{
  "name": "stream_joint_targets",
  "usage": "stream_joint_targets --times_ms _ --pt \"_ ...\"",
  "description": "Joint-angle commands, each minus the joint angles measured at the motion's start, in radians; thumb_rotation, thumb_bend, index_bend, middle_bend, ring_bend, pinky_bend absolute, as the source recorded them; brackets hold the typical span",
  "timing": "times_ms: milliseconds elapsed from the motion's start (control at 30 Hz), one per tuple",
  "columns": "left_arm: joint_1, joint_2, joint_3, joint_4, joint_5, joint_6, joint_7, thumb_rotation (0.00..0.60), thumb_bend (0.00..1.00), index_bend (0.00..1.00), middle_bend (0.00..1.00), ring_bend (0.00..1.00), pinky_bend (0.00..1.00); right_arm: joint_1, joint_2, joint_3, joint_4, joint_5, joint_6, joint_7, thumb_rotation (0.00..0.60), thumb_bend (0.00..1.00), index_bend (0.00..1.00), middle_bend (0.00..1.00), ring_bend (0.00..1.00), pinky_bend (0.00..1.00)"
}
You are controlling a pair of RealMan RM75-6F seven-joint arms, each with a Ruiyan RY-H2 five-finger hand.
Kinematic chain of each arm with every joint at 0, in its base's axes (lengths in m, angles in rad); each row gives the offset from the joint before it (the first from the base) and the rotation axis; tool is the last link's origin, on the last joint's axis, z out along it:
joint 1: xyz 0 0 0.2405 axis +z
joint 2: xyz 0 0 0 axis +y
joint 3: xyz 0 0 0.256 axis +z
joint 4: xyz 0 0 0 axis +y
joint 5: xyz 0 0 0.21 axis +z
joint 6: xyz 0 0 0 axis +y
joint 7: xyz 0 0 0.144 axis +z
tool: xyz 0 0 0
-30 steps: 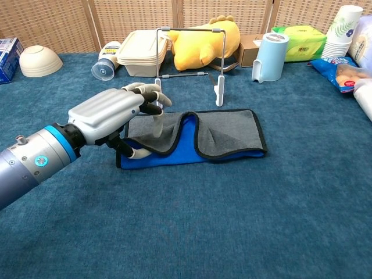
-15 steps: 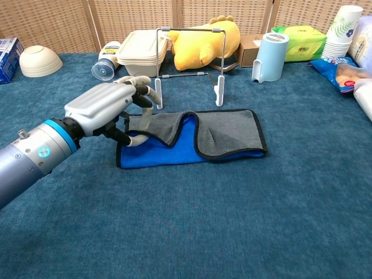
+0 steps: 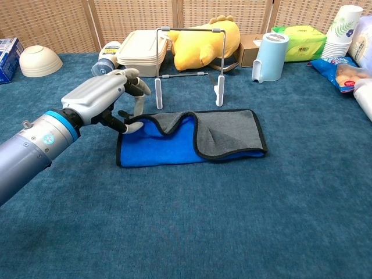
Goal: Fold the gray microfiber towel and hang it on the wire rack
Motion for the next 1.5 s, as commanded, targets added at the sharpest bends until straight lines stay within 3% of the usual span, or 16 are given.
stream_joint_targets --times_ms 33,1500 --pt "-0.001 -0.007 -0.004 0.012 -0.004 0.004 -0.006 0.600 0.41 0.62 0.28 0.01 0.00 0.000 0.000 0.000 -0.001 -0.001 0.000 0.000 0.600 0.21 0.06 0.02 0.00 0.00" --pt "-0.084 -0.105 -0.052 0.261 -0.049 -0.033 -0.086 0.600 0.41 0.57 0.25 0.01 0.00 -0.010 0.004 0.001 -0.010 -0.001 0.014 -0.012 0.600 0.21 0.06 0.02 0.00 0.00"
